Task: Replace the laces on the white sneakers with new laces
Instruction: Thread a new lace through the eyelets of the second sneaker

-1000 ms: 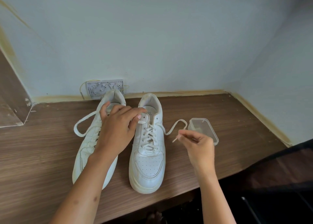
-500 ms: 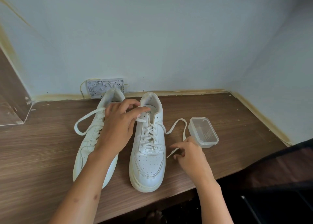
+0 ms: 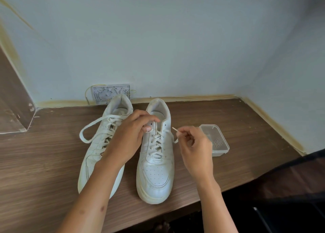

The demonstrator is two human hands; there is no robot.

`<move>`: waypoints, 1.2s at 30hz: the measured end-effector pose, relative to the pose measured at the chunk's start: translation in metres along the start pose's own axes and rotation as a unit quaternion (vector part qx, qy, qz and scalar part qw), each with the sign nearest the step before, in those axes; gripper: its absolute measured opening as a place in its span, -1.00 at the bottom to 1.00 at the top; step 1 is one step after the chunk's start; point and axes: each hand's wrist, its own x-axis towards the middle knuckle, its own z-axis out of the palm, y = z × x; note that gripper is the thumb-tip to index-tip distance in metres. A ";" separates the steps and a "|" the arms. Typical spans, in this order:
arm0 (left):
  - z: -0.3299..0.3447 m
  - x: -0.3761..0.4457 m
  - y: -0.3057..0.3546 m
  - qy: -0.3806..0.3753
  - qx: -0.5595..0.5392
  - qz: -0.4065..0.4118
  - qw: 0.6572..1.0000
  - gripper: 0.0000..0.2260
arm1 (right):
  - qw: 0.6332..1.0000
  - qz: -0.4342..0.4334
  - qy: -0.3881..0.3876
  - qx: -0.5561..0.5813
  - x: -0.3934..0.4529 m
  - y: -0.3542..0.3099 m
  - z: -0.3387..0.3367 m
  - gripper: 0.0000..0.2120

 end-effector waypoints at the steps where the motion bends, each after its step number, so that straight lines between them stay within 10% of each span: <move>1: -0.001 0.000 0.001 0.001 -0.009 -0.009 1.000 -0.69 | 1.000 -0.022 0.005 0.004 0.004 -0.005 0.006 -0.94; 9: -0.005 0.002 0.000 -0.008 -0.021 -0.038 0.999 -0.73 | 0.986 -0.121 -0.029 -0.107 0.016 -0.017 0.046 -0.87; 23: -0.004 0.000 0.000 0.029 -0.053 -0.051 0.997 -0.78 | 0.989 0.099 -0.091 0.061 0.015 -0.026 0.040 -0.84; 30: -0.001 -0.001 0.007 0.159 0.044 -0.018 0.986 -0.90 | 0.978 0.174 -0.103 -0.053 -0.021 -0.020 0.017 0.23; 36: -0.053 -0.005 -0.009 0.351 0.154 -0.142 0.913 -0.89 | 0.952 0.265 -0.130 -0.082 -0.021 -0.009 0.012 0.42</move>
